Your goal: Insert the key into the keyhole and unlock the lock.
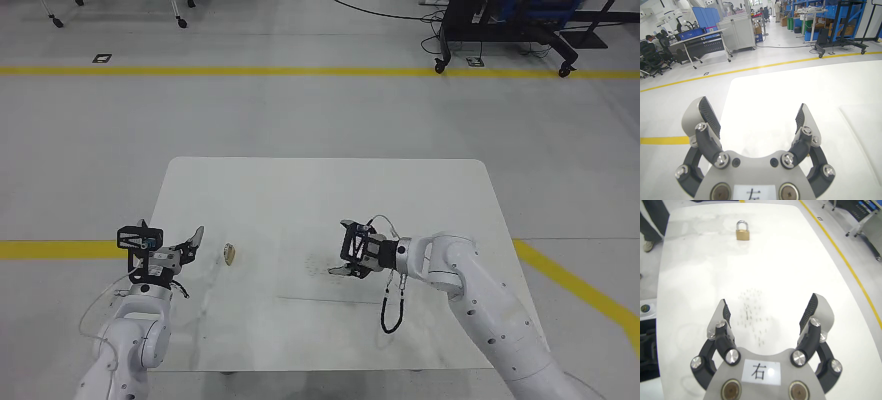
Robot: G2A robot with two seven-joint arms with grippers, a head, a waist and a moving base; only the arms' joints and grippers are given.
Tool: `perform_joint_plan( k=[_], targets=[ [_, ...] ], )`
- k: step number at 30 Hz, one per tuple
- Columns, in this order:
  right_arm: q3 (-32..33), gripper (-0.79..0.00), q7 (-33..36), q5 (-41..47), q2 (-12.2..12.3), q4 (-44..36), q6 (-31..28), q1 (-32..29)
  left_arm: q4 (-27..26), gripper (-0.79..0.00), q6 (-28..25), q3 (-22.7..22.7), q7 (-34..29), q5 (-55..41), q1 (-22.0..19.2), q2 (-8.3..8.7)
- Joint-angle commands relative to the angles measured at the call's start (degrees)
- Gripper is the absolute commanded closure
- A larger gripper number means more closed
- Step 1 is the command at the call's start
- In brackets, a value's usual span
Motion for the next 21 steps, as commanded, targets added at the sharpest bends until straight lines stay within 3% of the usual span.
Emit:
perform_joint_plan(
  k=[1,3,4,5,16,20,21],
  targets=[
    [-1.6,-0.594,3.6,0.1,-0.1,1.6,-1.2,1.1,0.0,-0.785,0.0,0.0,0.0,0.0,0.0,0.00],
    [-3.2,-0.526,8.0,0.7,-0.4,2.9,1.8,2.5,0.0,-0.785,0.0,0.0,0.0,0.0,0.0,0.00],
    [-4.1,-0.413,8.9,2.2,-0.6,3.2,1.9,3.1,0.0,-0.785,0.0,0.0,0.0,0.0,0.0,0.00],
    [-4.6,-0.388,9.9,3.1,-0.7,4.0,2.1,3.9,0.0,-0.785,0.0,0.0,0.0,0.0,0.0,0.00],
    [-10.5,-0.342,16.6,8.1,-1.6,8.8,1.1,9.1,0.0,-0.785,0.0,0.0,0.0,0.0,0.0,0.00],
    [-11.7,-0.182,17.5,8.9,-1.8,9.9,0.9,10.1,0.0,-0.785,0.0,0.0,0.0,0.0,0.0,0.00],
    [-12.0,-0.055,17.7,9.1,-1.8,10.3,0.8,10.2,0.0,-0.785,0.0,0.0,0.0,0.0,0.0,0.00]
  ],
)
